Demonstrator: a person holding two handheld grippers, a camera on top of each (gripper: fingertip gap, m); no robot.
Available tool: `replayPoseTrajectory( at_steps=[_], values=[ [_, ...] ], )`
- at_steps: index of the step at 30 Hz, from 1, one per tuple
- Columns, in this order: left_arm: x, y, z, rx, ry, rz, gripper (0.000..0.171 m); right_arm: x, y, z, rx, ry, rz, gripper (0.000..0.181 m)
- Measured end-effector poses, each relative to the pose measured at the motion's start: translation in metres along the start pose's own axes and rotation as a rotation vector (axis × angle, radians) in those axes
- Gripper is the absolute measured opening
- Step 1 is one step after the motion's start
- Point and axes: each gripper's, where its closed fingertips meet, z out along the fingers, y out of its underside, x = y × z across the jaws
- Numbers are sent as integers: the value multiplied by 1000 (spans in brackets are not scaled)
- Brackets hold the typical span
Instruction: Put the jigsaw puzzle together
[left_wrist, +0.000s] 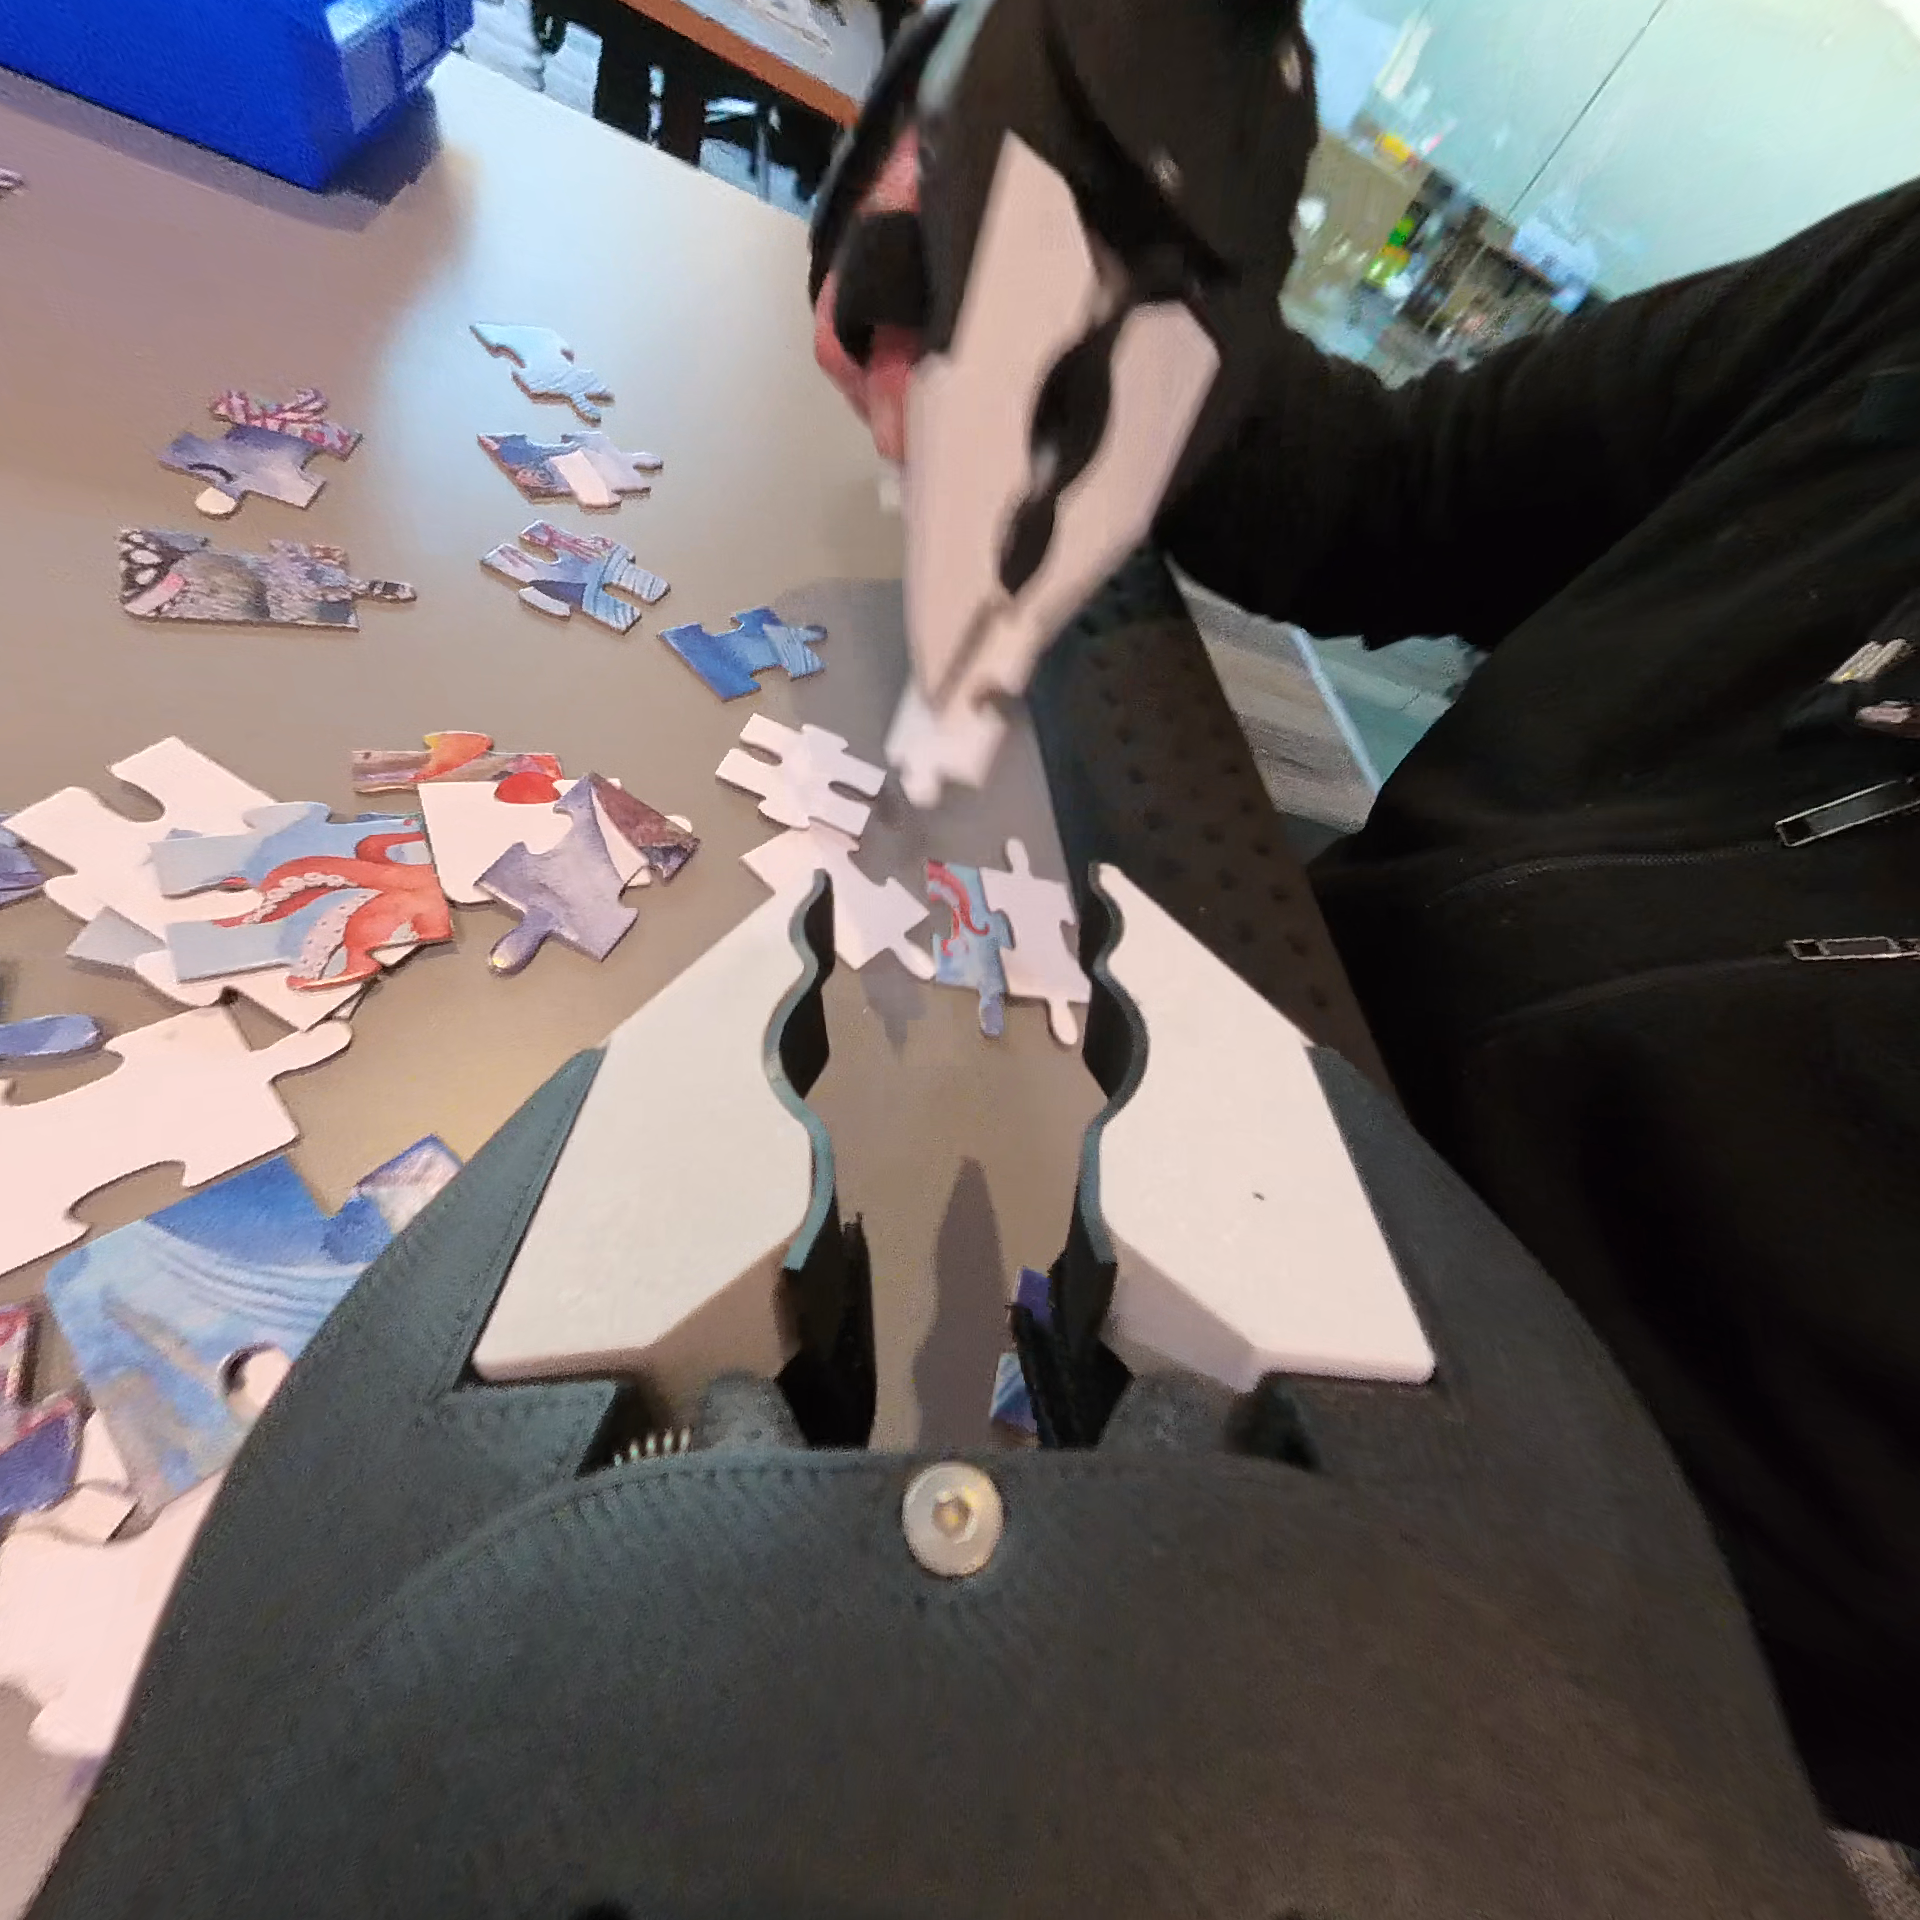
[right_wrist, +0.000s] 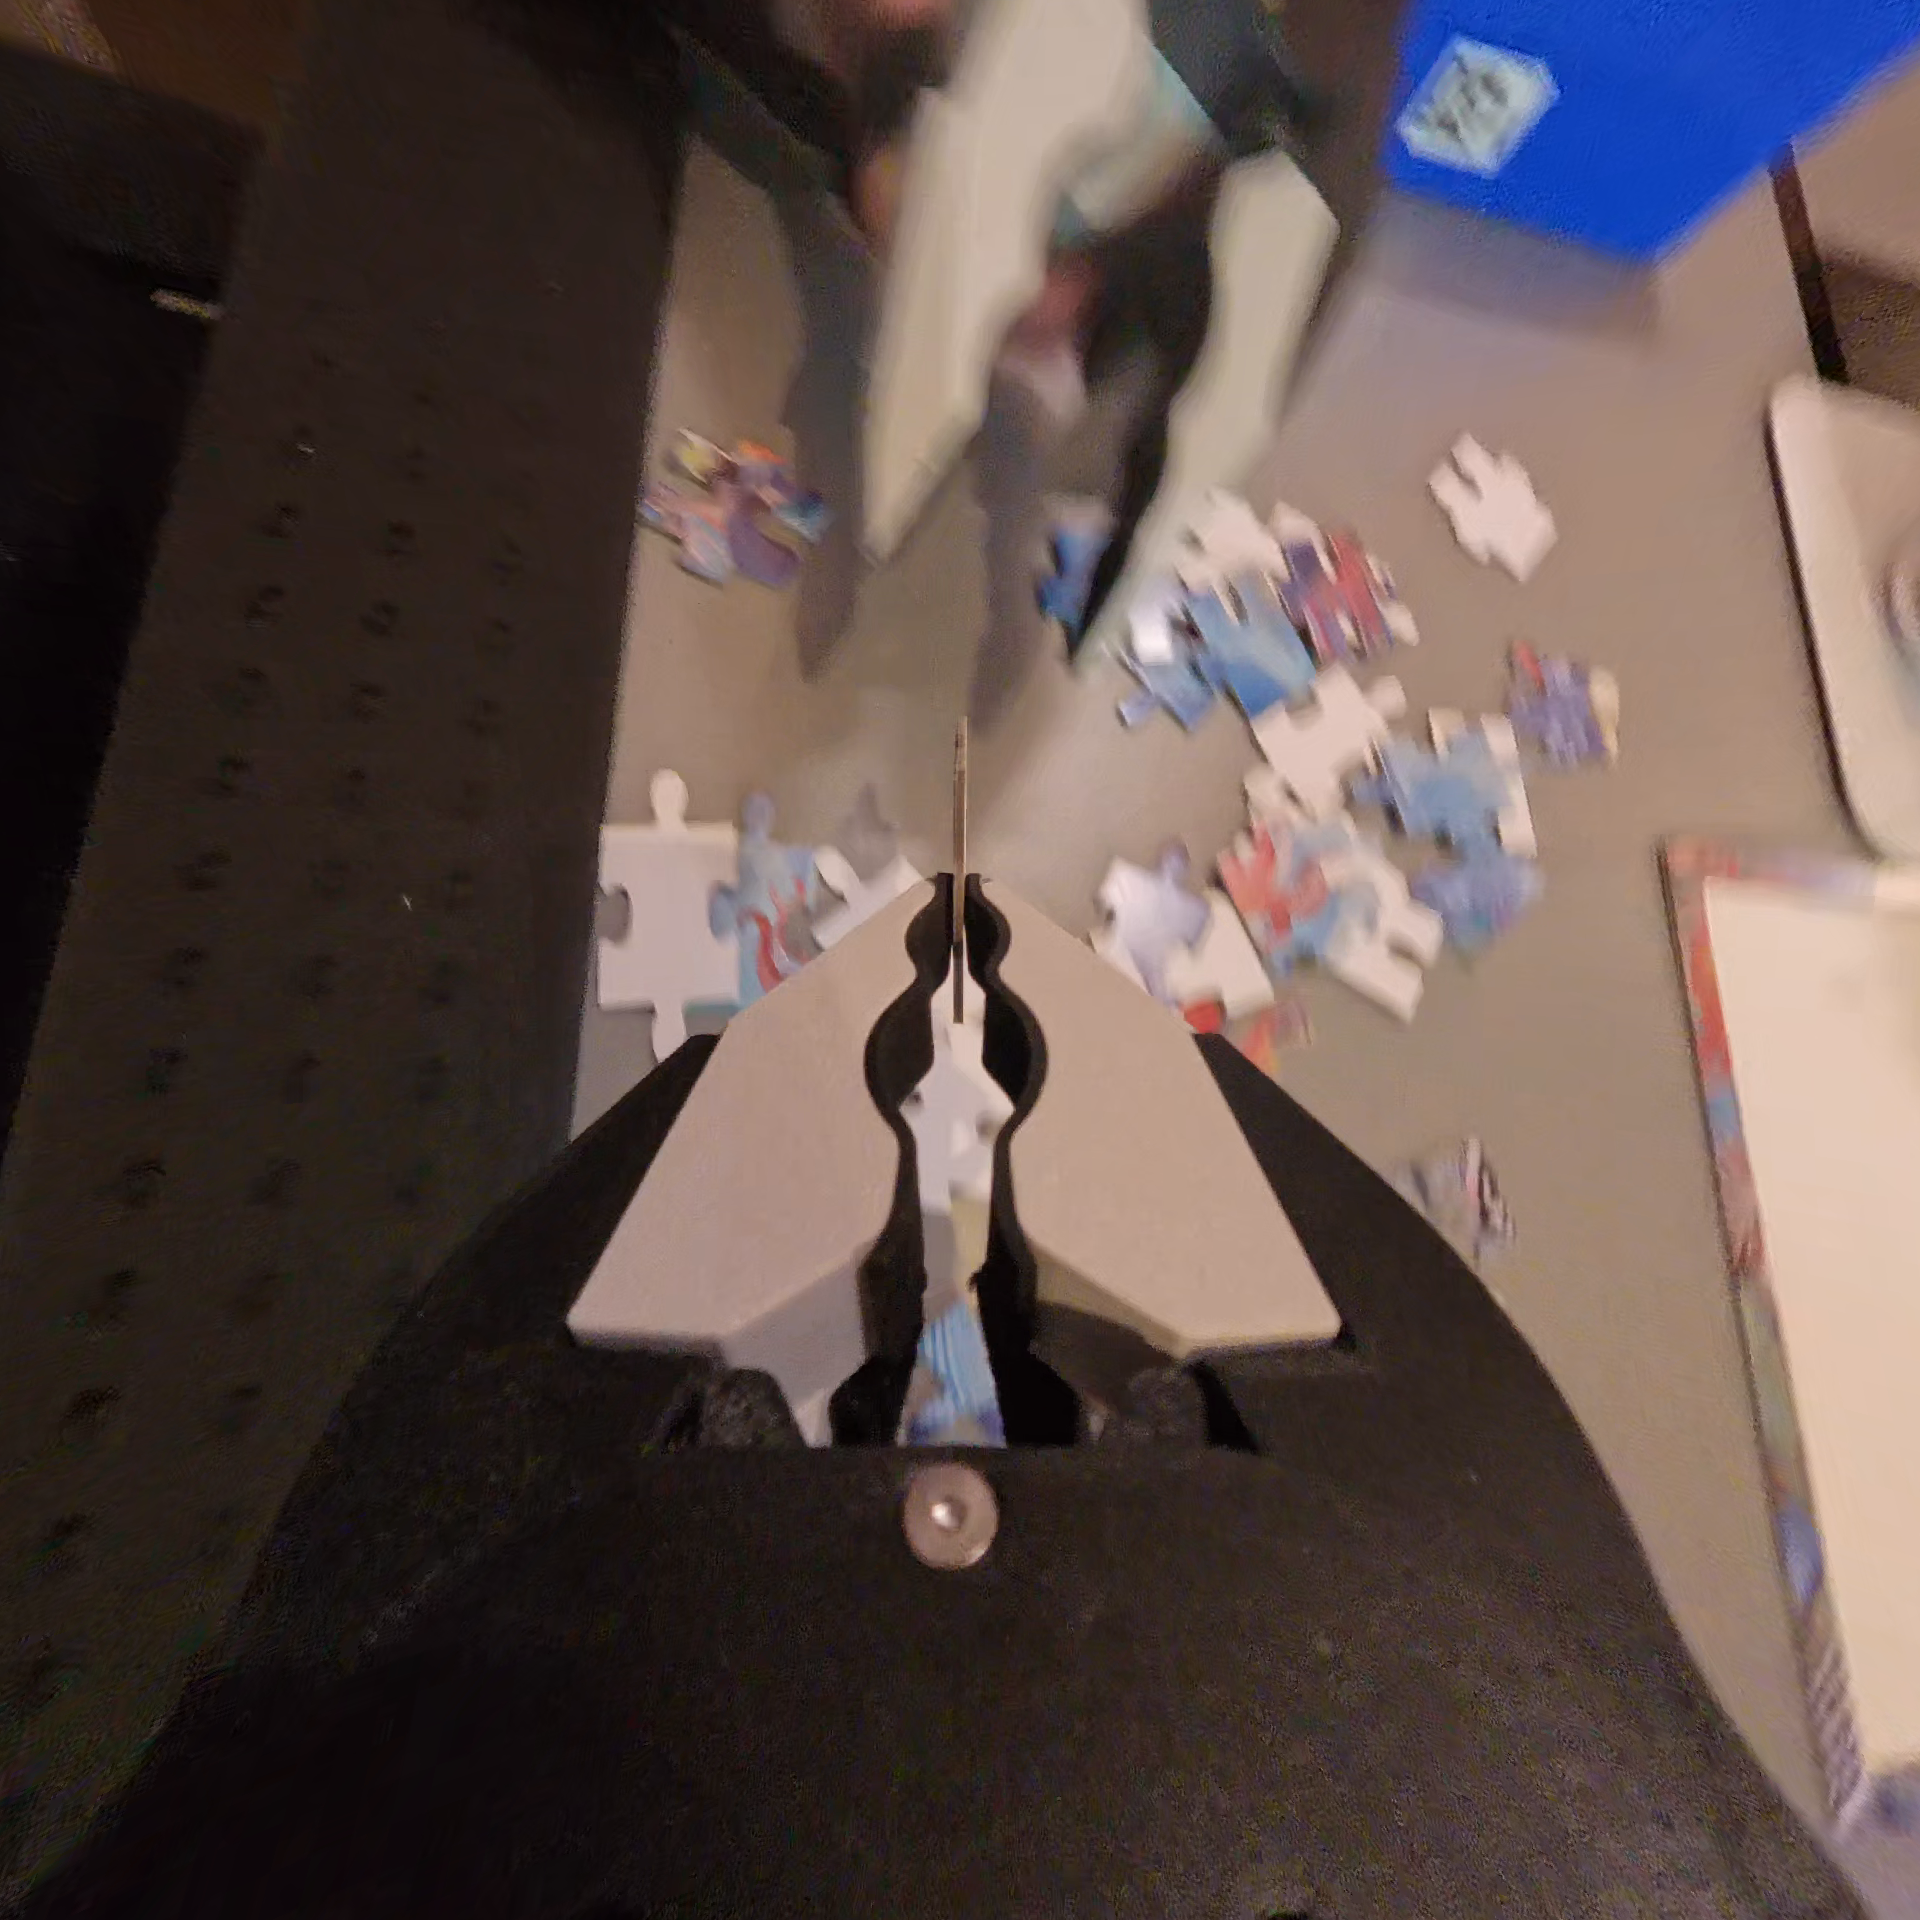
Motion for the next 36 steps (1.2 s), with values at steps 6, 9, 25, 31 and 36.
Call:
replayPoseTrajectory(
  at_steps=[6,9,25,31,36],
  values=[
    [0,42,-6,-293,-138,172,54,20,69,-68,36,-63,542,0],
    [1,65,-12,-438,-177,223,63,14,102,-86,13,-110,714,0],
    [4,98,-19,-555,-225,280,29,21,124,-82,-130,5,717,37],
    [-22,93,-31,-489,-395,217,0,15,66,-46,-68,-64,560,30],
    [13,97,-48,-496,-268,210,42,0,27,-11,-59,-155,440,31]
  ],
)
